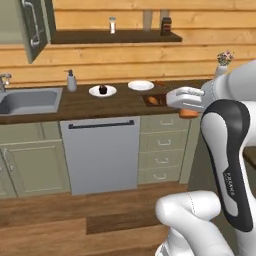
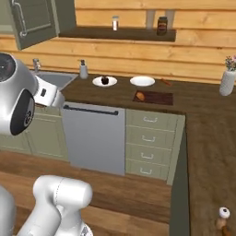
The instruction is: From the different types of pastries on the counter, select a croissant and place it on the cutting board. Then retrieve a jar of jam from the cabinet and place it alongside the croissant on the cutting board.
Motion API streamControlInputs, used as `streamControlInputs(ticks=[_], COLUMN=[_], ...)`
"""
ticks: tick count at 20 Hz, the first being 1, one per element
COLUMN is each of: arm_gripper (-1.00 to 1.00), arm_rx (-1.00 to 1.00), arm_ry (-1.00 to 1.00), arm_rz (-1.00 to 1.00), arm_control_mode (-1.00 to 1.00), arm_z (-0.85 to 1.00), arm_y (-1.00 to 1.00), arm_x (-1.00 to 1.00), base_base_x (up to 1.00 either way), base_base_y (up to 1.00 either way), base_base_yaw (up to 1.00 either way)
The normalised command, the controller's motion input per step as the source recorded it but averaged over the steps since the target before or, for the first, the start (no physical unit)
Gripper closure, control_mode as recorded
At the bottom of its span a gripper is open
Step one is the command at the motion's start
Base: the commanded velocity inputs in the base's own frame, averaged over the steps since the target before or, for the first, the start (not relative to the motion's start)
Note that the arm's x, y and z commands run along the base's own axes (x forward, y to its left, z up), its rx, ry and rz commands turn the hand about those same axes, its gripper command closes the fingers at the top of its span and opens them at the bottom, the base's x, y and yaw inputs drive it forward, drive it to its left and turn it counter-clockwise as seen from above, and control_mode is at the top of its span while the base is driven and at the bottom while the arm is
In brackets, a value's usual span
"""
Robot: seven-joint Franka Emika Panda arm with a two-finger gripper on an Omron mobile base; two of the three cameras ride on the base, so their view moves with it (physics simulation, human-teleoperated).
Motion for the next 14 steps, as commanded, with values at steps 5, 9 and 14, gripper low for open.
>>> streamControlInputs(ticks=[5,9,14], arm_gripper=[1.00,1.00,1.00], arm_rx=[0.00,0.00,0.00], arm_ry=[0.00,0.00,0.00], arm_rz=[0.00,0.00,0.00], arm_control_mode=[1.00,1.00,1.00], arm_z=[0.00,0.00,0.00], arm_y=[0.00,0.00,0.00], arm_x=[0.00,0.00,0.00], base_base_x=[0.86,0.97,1.00], base_base_y=[-0.54,-0.13,-0.05], base_base_yaw=[-0.05,-0.02,0.01])
